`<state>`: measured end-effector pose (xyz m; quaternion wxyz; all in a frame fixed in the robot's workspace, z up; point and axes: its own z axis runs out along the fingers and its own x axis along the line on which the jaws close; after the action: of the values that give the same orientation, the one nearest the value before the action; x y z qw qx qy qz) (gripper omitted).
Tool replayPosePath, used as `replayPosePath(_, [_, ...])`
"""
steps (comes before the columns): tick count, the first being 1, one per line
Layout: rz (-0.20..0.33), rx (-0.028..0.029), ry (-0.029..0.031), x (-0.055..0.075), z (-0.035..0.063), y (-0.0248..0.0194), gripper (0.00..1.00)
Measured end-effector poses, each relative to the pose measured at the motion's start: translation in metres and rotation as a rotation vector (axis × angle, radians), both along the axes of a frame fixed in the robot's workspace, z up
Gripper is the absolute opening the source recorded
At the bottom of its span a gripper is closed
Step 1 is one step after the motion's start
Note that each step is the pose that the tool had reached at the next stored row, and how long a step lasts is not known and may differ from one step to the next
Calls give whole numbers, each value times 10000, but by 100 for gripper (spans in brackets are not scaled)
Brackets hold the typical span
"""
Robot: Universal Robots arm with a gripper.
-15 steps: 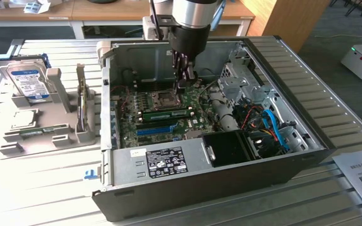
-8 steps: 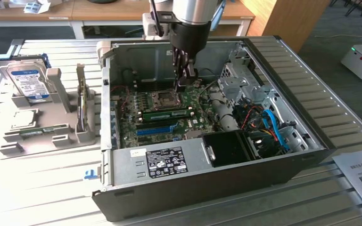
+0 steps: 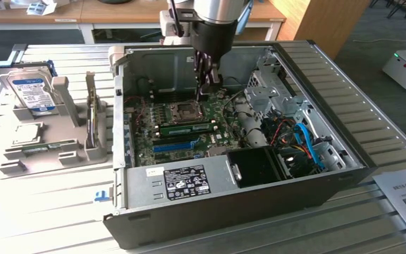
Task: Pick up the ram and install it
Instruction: 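Insert the ram into the slot, then press down the ram until it locks into place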
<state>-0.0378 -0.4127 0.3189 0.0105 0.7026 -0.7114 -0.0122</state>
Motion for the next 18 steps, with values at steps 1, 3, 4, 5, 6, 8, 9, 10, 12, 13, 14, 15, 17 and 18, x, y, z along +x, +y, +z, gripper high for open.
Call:
replayPosePath(1, [0, 0, 1, 0, 5, 0, 25])
replayPosePath(3, [0, 2, -1, 0, 5, 0, 25])
replayPosePath(4, [0, 2, -1, 0, 5, 0, 25])
replayPosePath(5, [0, 1, 0, 0, 5, 0, 25])
replayPosePath(6, [0, 0, 0, 0, 6, 0, 25])
replayPosePath(8, [0, 1, 0, 0, 6, 0, 25])
replayPosePath(9, [0, -5, 2, 0, 13, 0, 25])
replayPosePath(10, [0, -4, 2, 0, 20, 0, 25])
replayPosePath(12, [0, 1, 0, 0, 27, 0, 25])
replayPosePath(13, [0, 1, 0, 0, 27, 0, 25])
replayPosePath(14, [0, 1, 0, 0, 27, 0, 25])
replayPosePath(15, [0, 0, 0, 0, 27, 0, 25])
replayPosePath(17, [0, 0, 0, 0, 27, 0, 25])
replayPosePath(18, [0, 0, 0, 0, 27, 0, 25])
